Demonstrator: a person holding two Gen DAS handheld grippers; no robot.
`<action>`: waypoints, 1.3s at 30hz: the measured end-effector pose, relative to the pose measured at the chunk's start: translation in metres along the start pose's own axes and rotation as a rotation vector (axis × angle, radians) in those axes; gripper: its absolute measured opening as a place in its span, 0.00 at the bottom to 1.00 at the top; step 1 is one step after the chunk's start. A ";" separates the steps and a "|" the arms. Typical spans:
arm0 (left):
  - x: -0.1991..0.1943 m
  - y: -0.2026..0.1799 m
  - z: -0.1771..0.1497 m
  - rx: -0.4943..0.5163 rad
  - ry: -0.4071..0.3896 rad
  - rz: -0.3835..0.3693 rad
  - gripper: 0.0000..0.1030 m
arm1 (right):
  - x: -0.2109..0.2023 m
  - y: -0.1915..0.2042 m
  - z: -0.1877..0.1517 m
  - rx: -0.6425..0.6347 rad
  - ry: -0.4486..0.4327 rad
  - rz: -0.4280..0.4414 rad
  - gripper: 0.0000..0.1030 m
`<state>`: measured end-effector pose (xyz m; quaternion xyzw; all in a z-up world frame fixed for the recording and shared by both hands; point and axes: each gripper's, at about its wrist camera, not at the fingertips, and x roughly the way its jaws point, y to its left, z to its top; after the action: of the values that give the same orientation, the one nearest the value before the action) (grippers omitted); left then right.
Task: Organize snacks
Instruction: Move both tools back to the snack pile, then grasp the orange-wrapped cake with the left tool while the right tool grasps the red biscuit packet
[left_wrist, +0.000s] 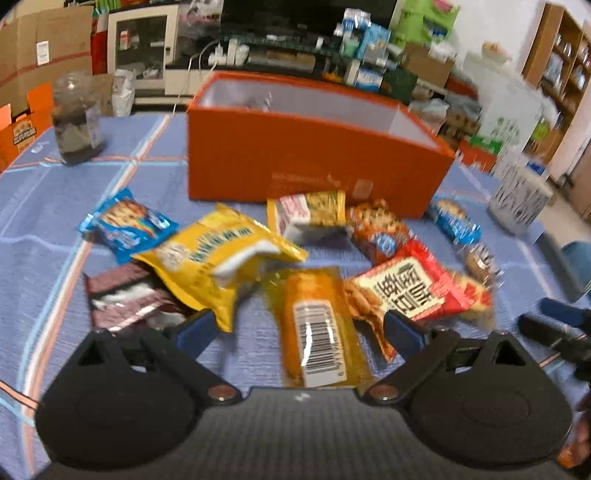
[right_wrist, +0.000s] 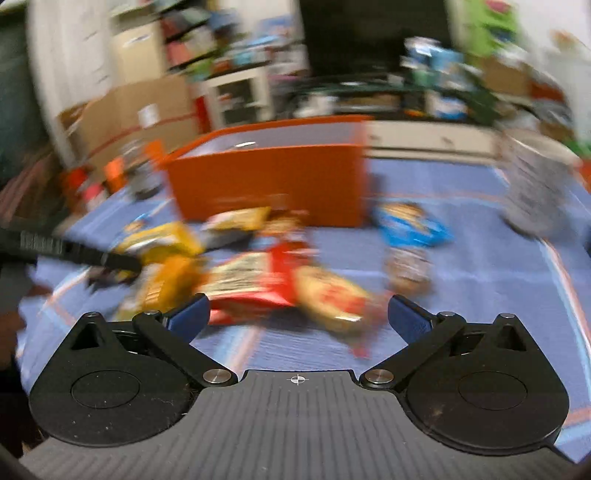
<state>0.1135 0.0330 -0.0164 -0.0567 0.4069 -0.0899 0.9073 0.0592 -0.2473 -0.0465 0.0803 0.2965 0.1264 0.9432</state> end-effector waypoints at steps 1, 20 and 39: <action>0.006 -0.003 0.000 0.006 0.005 0.021 0.93 | 0.000 -0.011 0.000 0.047 0.003 -0.009 0.94; -0.010 0.072 -0.019 -0.154 0.056 0.052 0.67 | 0.066 0.056 0.026 -0.093 0.007 0.064 0.94; -0.037 0.088 -0.007 -0.160 -0.046 0.069 0.78 | 0.056 0.095 -0.002 -0.098 0.212 0.397 0.93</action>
<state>0.0947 0.1262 -0.0093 -0.1171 0.3936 -0.0243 0.9115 0.0840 -0.1409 -0.0569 0.0774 0.3660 0.3316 0.8661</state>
